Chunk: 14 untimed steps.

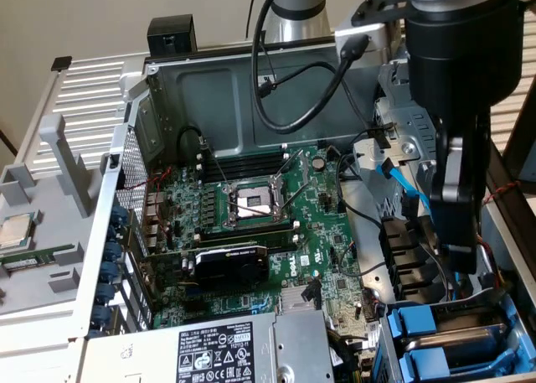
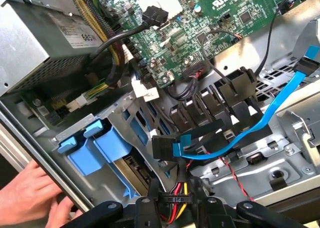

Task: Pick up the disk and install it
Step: 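Insert the first disk wire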

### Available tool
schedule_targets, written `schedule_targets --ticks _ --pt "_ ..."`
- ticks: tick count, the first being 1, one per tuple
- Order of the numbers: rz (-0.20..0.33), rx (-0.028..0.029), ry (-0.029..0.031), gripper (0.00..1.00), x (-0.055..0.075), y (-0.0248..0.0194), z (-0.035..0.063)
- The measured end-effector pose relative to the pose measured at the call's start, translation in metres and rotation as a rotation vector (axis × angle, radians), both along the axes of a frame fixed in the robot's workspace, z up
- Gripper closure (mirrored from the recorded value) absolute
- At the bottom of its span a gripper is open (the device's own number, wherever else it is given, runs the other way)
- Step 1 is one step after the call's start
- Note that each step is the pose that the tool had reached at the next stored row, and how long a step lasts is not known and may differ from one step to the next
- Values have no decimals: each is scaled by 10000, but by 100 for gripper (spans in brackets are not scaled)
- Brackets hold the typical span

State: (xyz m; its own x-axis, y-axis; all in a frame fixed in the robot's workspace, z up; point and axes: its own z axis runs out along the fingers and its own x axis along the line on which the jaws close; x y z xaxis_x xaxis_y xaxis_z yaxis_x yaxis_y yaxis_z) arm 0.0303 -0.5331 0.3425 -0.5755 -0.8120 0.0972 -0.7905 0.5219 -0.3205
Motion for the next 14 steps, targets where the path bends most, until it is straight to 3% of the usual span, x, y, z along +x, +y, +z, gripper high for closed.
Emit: schedule_targets --ticks 5,10,14 --pt "-478 3 0 65 -1 5 -3" --pt "-528 1 0 65 4 76 -3" --pt "-644 1 0 65 28 82 -9"
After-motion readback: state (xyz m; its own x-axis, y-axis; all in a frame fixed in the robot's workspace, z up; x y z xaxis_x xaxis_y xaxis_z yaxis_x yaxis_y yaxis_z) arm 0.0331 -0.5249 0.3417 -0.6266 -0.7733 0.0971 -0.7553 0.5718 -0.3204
